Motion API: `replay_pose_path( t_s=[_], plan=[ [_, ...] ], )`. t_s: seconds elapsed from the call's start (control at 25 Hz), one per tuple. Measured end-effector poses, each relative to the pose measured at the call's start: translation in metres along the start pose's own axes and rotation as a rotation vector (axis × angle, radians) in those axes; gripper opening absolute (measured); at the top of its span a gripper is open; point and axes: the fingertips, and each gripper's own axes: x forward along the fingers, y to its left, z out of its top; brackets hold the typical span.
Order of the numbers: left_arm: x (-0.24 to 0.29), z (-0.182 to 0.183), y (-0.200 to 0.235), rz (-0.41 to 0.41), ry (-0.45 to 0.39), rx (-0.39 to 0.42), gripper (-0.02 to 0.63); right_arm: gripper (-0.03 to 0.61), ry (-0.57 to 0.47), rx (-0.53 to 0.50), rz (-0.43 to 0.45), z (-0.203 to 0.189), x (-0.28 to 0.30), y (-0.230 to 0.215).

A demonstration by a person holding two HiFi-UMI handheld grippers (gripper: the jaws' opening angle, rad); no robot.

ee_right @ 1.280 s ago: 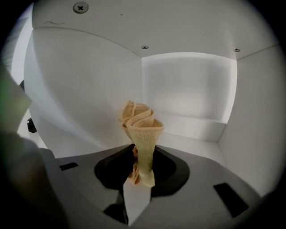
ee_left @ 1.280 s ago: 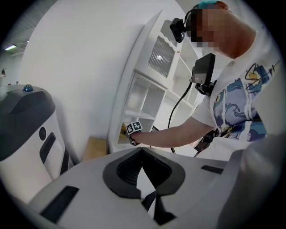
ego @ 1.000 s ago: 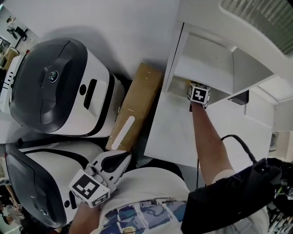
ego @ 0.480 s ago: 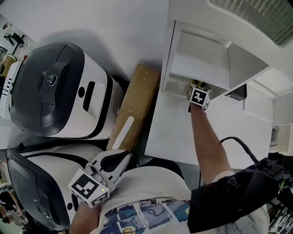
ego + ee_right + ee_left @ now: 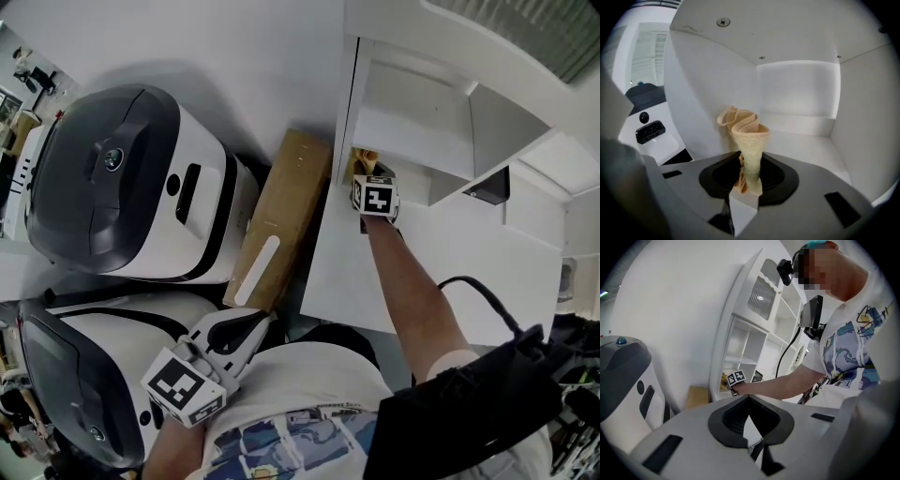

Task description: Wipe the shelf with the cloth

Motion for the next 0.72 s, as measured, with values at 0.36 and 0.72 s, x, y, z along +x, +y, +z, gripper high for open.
replay_pose_path(
  t_s=[0.36,0.72],
  plan=[
    [0.002,-0.002,-0.005,-0.016,0.002,0.007,0.012,0.117,0.034,-0.018,-0.143,-0.017,-0.017,-0.06],
    [0.007,0.0,-0.016,-0.049,0.005,0.034,0.012,0.115,0.066,0.052,-0.345,-0.039,-0.047,-0.132]
  ],
)
